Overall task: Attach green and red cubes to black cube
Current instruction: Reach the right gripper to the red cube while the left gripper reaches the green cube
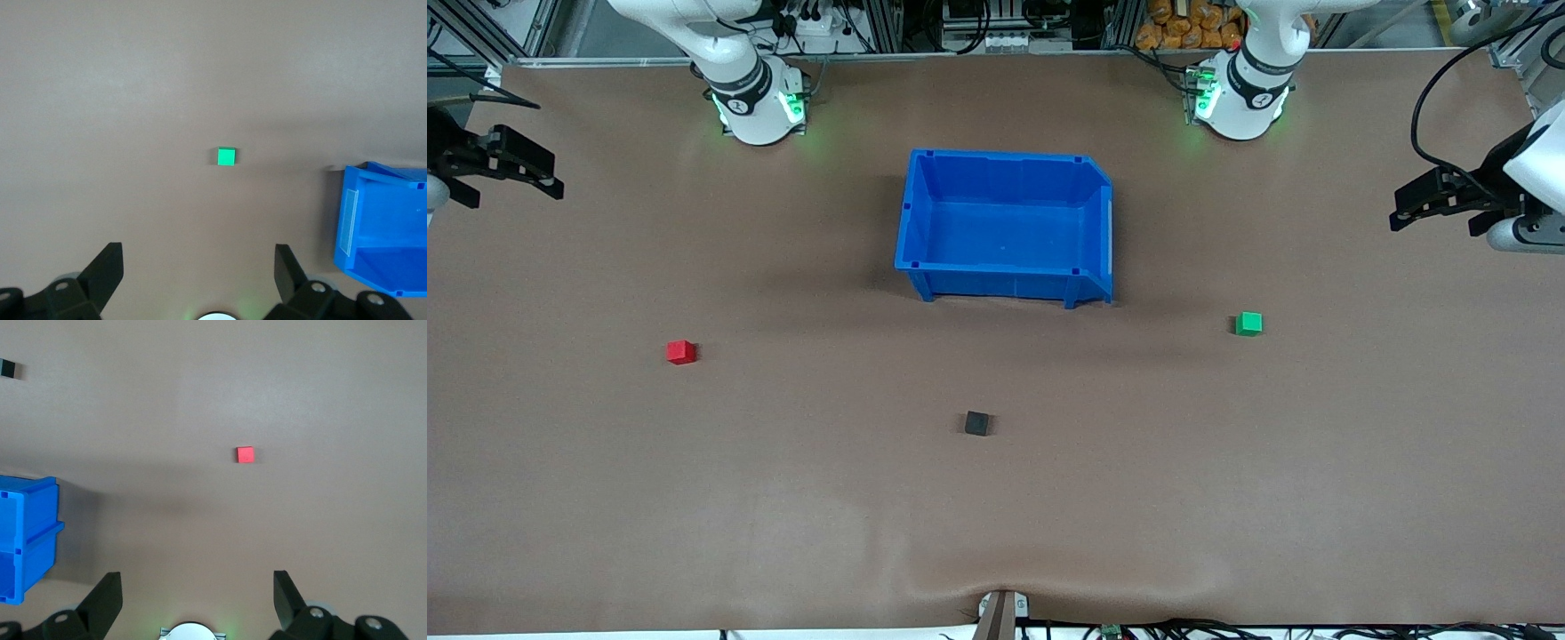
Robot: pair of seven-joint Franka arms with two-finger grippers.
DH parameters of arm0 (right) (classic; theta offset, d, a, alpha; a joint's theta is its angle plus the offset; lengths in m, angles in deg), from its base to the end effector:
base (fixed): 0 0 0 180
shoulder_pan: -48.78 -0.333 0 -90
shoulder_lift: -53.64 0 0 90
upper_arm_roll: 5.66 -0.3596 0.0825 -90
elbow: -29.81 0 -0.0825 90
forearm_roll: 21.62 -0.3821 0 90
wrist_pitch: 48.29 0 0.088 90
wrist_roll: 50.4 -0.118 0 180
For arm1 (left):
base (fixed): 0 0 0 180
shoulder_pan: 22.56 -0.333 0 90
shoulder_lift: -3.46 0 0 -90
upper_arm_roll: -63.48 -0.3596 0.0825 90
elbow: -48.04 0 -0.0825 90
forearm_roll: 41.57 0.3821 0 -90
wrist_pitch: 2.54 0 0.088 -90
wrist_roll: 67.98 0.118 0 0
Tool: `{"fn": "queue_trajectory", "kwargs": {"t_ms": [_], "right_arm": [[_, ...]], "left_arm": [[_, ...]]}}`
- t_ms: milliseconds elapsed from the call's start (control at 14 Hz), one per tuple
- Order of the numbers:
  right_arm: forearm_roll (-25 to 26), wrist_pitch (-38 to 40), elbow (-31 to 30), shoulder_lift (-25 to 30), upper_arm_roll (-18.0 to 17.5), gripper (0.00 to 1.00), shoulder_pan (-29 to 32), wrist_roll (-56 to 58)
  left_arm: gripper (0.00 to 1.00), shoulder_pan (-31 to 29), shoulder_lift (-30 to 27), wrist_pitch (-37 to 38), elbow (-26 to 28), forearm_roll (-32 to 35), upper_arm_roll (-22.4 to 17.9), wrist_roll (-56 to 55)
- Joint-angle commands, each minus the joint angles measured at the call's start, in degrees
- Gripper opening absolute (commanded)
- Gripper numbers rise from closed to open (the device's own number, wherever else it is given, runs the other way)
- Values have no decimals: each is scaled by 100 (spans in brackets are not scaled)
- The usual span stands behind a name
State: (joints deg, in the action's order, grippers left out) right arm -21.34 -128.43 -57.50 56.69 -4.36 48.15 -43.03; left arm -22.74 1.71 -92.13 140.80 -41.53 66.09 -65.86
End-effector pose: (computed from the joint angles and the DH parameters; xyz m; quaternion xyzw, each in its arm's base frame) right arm 0.5144 -0.0071 0.6928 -0.9977 -0.0581 0.0360 0.0007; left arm 0.5395 -0.0232 0.6505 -0.9991 0.0397 0.0124 0.0011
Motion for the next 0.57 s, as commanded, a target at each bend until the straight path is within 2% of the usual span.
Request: {"fn": "queue_trajectory", "kwargs": {"t_ms": [0, 286, 500], "right_arm": [[43, 51, 109, -50, 28, 100, -51, 36], [43, 51, 109, -59, 28, 100, -51, 45], [52, 69, 118, -138, 28, 100, -16, 89]], "left_arm": [[100, -17, 52, 144, -135, 5, 29, 78], [100, -17, 201, 144, -153, 5, 29, -114], [100, 0, 429, 144, -126, 5, 29, -745]]}}
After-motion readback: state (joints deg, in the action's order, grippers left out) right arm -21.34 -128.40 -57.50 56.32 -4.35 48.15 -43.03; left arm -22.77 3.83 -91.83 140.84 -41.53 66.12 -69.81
